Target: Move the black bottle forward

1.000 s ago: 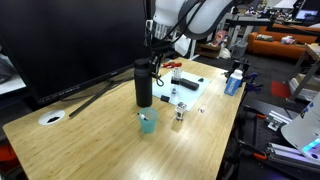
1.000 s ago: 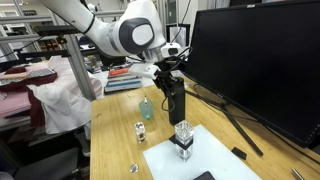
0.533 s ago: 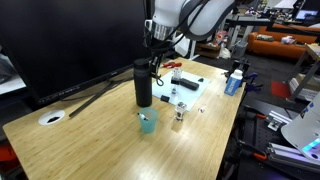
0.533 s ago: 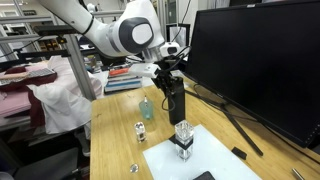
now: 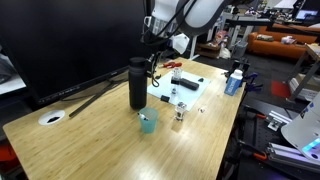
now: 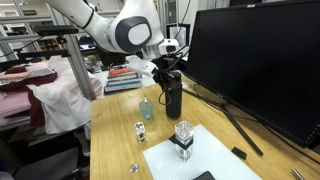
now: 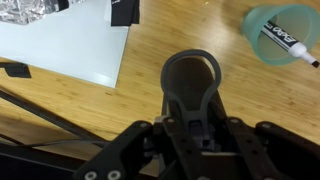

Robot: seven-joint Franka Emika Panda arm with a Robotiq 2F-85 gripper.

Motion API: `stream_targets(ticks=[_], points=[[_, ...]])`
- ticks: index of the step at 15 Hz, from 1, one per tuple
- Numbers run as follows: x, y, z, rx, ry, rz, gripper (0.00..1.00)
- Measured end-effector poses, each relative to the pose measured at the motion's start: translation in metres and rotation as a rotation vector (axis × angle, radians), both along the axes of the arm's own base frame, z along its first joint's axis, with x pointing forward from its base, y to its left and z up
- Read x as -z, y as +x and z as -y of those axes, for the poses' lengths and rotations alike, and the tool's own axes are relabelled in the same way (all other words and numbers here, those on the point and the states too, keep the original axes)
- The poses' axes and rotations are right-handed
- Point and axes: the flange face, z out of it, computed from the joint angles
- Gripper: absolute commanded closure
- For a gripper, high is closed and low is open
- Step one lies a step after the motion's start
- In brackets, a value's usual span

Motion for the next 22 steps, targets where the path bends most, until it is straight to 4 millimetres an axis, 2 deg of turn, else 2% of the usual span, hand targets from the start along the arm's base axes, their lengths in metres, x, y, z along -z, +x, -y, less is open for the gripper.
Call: stream_targets(ticks=[4,8,11,15,18,22], points=[[-0.021,-0.010,-0.001,-0.009,0.011,0.025,0.92],[-0.063,-0.030,0.000,-0.038,0.000,0.086,0.92],[-0.089,-0.055,0.002,-0.054,-0.034,0.086,0.92],[-0.110,-0.099,-0.004,-0.096,-0.060,0.069,0.92],[-0.115,-0.135,-0.023,-0.195,-0.034,0.067,0.92],[-0.093,-0.179,-0.041,-0.316,-0.026,0.009,0.92]])
